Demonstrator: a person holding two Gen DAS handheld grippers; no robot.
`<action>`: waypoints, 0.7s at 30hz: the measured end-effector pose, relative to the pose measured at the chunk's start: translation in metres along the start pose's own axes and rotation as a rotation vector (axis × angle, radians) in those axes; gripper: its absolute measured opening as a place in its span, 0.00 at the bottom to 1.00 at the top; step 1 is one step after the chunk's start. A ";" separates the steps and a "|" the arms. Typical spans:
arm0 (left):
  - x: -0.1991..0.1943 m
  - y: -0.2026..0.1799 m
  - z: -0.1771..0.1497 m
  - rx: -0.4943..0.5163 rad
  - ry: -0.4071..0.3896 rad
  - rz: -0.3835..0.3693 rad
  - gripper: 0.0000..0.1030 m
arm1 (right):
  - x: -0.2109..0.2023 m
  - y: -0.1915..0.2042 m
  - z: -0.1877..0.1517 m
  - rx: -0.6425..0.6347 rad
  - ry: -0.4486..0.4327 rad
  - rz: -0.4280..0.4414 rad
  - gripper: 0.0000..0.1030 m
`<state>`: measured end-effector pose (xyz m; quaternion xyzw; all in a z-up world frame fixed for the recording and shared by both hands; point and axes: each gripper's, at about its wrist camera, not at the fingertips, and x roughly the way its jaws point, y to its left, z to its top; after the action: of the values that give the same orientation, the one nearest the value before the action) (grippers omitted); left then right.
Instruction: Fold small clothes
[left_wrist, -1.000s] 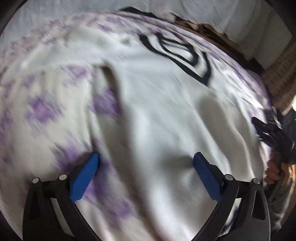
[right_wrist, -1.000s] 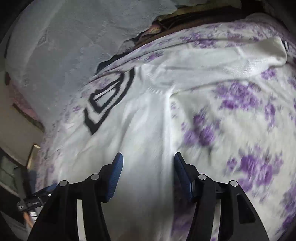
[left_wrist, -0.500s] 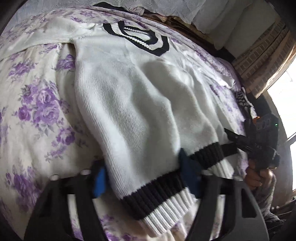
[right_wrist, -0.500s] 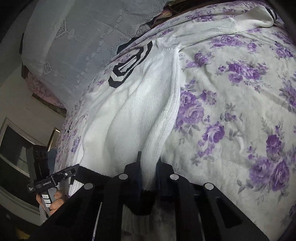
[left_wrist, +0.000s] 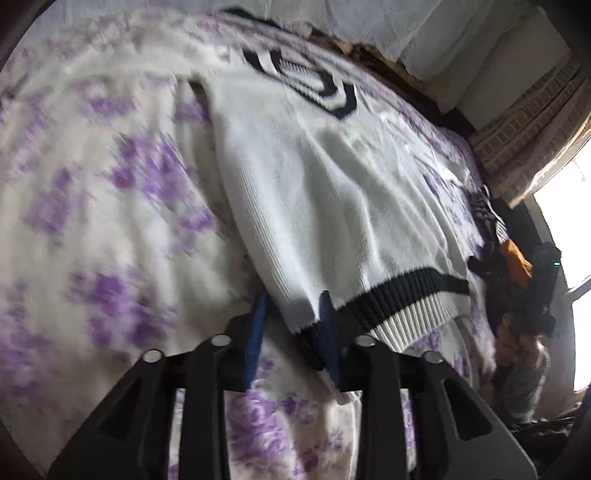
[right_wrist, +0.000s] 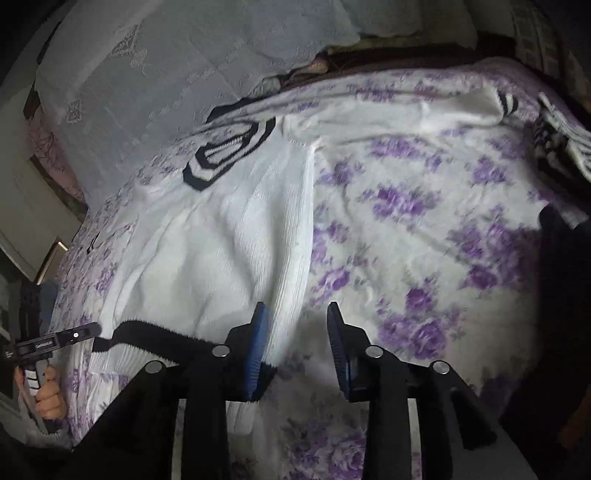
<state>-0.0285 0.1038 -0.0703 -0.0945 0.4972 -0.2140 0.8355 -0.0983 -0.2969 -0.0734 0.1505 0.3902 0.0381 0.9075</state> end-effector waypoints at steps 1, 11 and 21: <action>-0.006 -0.005 0.005 0.020 -0.026 0.039 0.40 | -0.004 0.007 0.007 -0.026 -0.023 0.008 0.34; 0.074 -0.077 0.021 0.228 0.076 0.206 0.73 | 0.071 0.092 -0.005 -0.337 0.116 0.016 0.52; 0.074 -0.107 0.087 0.281 -0.077 0.395 0.91 | 0.098 0.110 0.094 -0.279 0.040 -0.001 0.62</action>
<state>0.0499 -0.0295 -0.0465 0.1136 0.4390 -0.1098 0.8845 0.0424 -0.1967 -0.0473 0.0219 0.3991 0.0945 0.9118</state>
